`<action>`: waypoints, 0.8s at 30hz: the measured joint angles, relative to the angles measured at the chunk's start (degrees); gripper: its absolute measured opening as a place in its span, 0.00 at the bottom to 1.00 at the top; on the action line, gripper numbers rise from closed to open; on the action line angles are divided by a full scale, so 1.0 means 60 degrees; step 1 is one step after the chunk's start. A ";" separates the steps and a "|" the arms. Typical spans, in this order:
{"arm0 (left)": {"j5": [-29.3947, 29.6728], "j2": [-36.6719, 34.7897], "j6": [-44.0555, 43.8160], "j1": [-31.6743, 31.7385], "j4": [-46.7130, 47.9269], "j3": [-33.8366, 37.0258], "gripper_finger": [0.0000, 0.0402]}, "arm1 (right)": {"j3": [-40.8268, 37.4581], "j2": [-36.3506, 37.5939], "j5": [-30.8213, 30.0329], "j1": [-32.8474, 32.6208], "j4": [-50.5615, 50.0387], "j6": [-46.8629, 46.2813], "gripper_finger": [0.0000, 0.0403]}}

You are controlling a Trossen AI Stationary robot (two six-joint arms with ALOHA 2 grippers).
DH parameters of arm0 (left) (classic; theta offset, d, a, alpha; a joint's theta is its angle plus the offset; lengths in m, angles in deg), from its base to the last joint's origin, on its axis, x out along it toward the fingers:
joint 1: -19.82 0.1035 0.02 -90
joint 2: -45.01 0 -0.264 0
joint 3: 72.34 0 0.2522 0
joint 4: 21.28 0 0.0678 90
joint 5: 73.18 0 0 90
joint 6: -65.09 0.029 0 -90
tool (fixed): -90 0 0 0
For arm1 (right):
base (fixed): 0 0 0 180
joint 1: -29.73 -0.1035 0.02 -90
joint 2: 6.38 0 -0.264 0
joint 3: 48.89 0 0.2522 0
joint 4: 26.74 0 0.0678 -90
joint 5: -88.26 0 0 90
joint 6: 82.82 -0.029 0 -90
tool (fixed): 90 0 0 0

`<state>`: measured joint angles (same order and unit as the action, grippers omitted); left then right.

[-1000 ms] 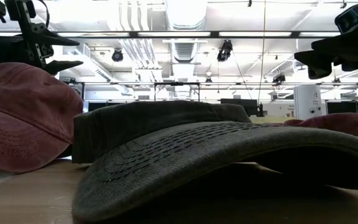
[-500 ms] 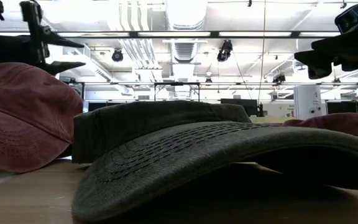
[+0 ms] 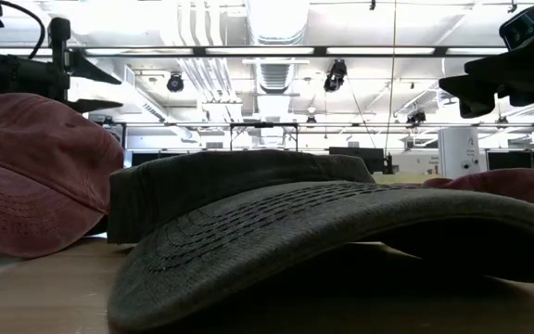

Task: Pick & Place hat
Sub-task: Put the right black cap into the yellow bin

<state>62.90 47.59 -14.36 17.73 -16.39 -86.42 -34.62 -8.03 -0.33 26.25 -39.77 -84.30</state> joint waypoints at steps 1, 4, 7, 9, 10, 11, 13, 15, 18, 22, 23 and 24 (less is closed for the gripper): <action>0.0005 -0.0002 0.0003 0.0000 -0.0004 0.0000 0.40 | 0.0000 0.0000 0.0000 0.0001 0.0002 0.0000 0.54; 0.0069 0.0005 0.0521 0.0000 0.0024 0.0000 0.40 | 0.0000 0.0000 0.0000 0.0002 0.0001 0.0000 0.54; 0.0047 0.0005 0.1499 0.0000 0.0230 0.0000 0.40 | 0.0000 0.0000 0.0000 0.0002 0.0000 0.0000 0.54; 0.0047 0.0005 0.1920 0.0000 0.0297 0.0000 0.40 | 0.0000 0.0000 0.0000 0.0001 0.0003 0.0000 0.54; 0.0046 0.0005 0.2080 0.0000 0.0322 0.0000 0.40 | 0.0000 0.0000 0.0000 0.0001 0.0000 0.0000 0.54; 0.0028 0.0005 0.2214 0.0000 0.0324 0.0000 0.40 | 0.0000 0.0000 0.0000 0.0001 0.0000 0.0000 0.54; 0.0015 0.0005 0.2515 0.0000 0.0321 0.0000 0.40 | 0.0000 0.0000 0.0000 0.0002 0.0004 0.0000 0.54; 0.0011 0.0005 0.2782 0.0000 0.0346 0.0000 0.40 | 0.0000 0.0000 0.0000 0.0002 0.0000 0.0000 0.54; 0.0000 0.0009 0.2915 0.0000 0.0576 0.0000 0.40 | 0.0000 0.0000 0.0000 0.0002 0.0000 0.0000 0.54; -0.0120 0.0005 0.2910 0.0000 0.0561 0.0000 0.40 | 0.0000 0.0000 0.0000 0.0002 0.0000 0.0000 0.54; -0.0283 0.0005 0.2904 0.0003 0.0555 -0.0001 0.40 | 0.0000 0.0000 0.0000 0.0002 0.0002 0.0000 0.54; -0.0524 0.0005 0.2868 0.0000 0.0561 -0.0009 0.40 | 0.0000 0.0000 0.0000 0.0001 0.0001 0.0000 0.54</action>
<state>59.76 47.62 2.85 17.73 -13.02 -86.47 -34.62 -8.03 -0.33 26.26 -39.77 -84.30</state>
